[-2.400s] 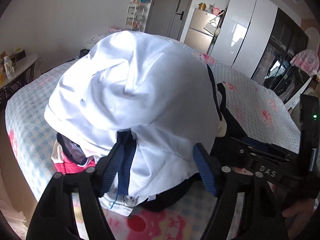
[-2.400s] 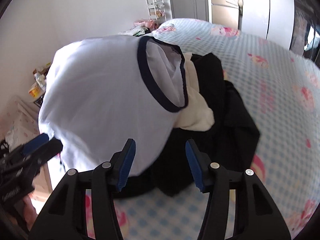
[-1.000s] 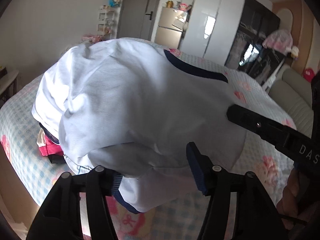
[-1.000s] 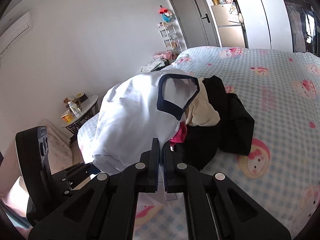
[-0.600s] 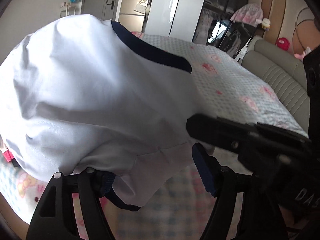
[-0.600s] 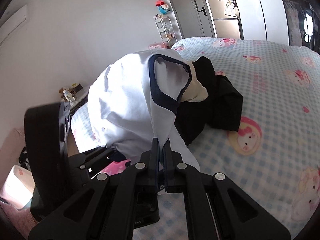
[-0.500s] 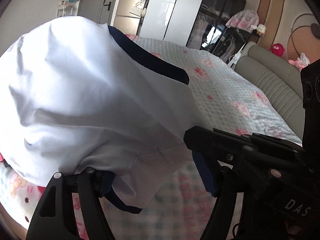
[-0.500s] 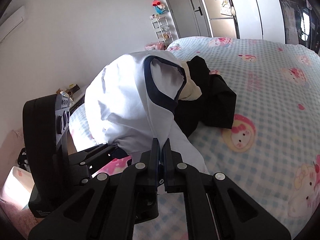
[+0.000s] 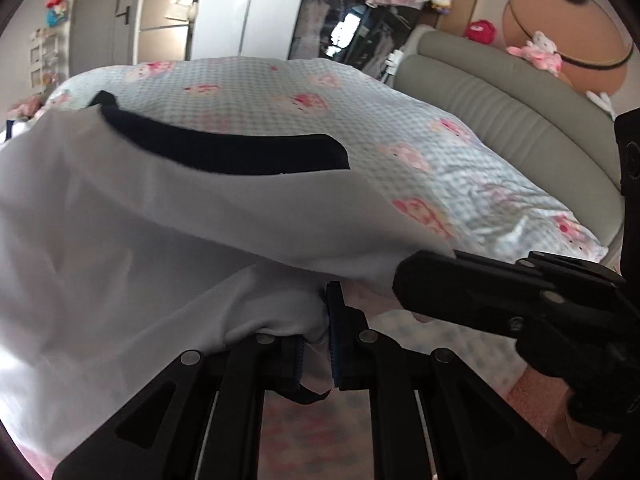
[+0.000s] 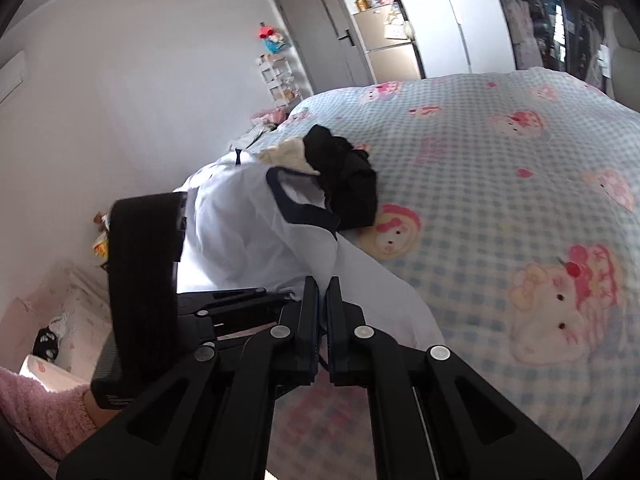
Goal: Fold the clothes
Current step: 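Lift the white shirt with both grippers and pull it onto the open bed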
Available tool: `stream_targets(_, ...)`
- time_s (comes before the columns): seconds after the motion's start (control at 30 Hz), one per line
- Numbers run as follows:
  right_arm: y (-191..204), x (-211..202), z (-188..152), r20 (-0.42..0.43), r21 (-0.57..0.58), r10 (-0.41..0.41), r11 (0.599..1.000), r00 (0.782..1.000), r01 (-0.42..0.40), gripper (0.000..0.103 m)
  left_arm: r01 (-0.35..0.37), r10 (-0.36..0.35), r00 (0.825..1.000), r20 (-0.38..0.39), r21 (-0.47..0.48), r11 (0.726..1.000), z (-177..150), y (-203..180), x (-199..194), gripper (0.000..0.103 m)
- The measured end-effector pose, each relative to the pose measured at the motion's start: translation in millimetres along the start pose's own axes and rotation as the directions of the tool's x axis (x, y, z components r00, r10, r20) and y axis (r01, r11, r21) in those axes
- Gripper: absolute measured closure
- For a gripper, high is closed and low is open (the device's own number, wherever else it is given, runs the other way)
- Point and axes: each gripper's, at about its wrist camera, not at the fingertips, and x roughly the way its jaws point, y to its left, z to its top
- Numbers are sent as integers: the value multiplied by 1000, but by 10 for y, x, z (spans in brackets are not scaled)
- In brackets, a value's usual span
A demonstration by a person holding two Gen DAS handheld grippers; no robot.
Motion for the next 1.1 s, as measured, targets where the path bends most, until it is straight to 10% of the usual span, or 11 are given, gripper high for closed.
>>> stream_targets(0.27, -633, -963, -345, 87, 114, -156, 983, 984, 145, 100, 151, -147, 986, -82, 40, 988, 24, -933, 406, 92)
stream_targets(0.47, -1079, -850, -510, -7, 186, -145, 972, 989, 144, 98, 138, -140, 965, -220, -24, 990, -278, -954, 533, 90)
stream_targets(0.7, -1136, -248, -595, -89, 168, -63, 983, 994, 77, 45, 107, -135, 968, -212, -141, 984, -591, -649, 320, 66)
stream_targets(0.97, -1377, 585, -767, -293, 207, -112, 962, 950, 177, 27, 17, -39, 990, -135, -162, 987, -632, -344, -108, 54)
stream_targets(1.03, -1371, 734, -869, -343, 209, -77, 965, 936, 156, 46, -12, -13, 991, -134, -184, 983, -650, -183, -170, 49)
stream_targets(1.1, -1314, 739, -927, -347, 189, -93, 968, 933, 167, 87, -39, 12, 991, -135, -204, 978, -668, -30, -218, 48)
